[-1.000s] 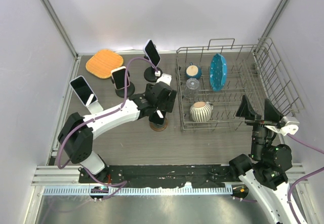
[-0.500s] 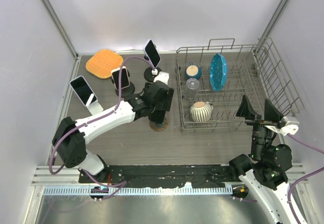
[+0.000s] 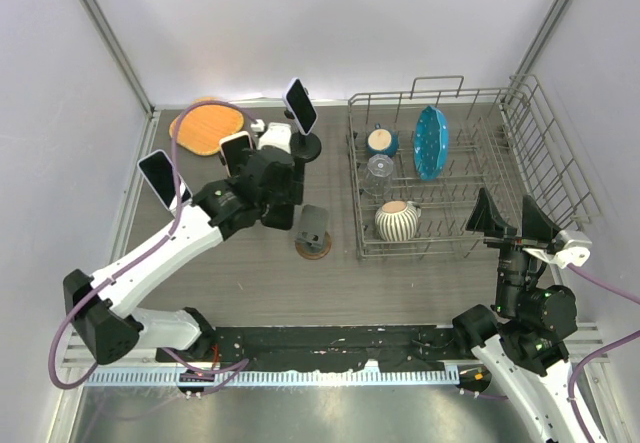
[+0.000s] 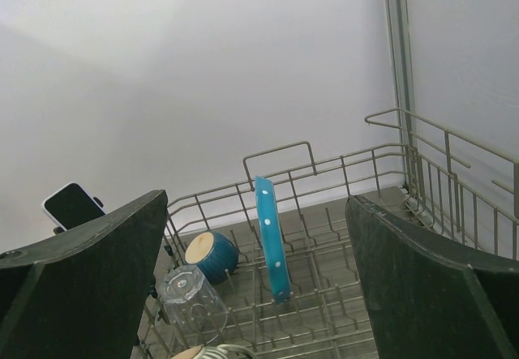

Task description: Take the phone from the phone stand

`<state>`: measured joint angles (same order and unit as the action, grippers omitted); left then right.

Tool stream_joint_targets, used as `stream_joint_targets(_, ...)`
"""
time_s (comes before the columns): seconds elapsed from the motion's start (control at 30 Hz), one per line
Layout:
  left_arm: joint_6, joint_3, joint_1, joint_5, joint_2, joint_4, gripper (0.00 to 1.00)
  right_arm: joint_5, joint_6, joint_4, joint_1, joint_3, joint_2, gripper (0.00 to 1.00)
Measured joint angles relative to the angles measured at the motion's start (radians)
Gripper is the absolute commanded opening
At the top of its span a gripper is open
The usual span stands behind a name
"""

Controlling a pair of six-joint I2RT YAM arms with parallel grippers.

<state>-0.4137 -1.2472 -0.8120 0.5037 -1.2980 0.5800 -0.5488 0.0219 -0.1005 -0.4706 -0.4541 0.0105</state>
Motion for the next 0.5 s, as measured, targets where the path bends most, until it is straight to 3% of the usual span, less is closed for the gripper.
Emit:
stream_joint_targets(0.23,-0.032,0.051,0.151,-0.025,0.040,0.146,0.25,0.000,-0.004,0.000,0.000,0.000,0.000,0.97)
stream_joint_targets(0.5,-0.058,0.179,0.175,-0.090,-0.027,0.242,0.24,0.001,-0.010,0.000,0.000,0.000,0.000,0.97)
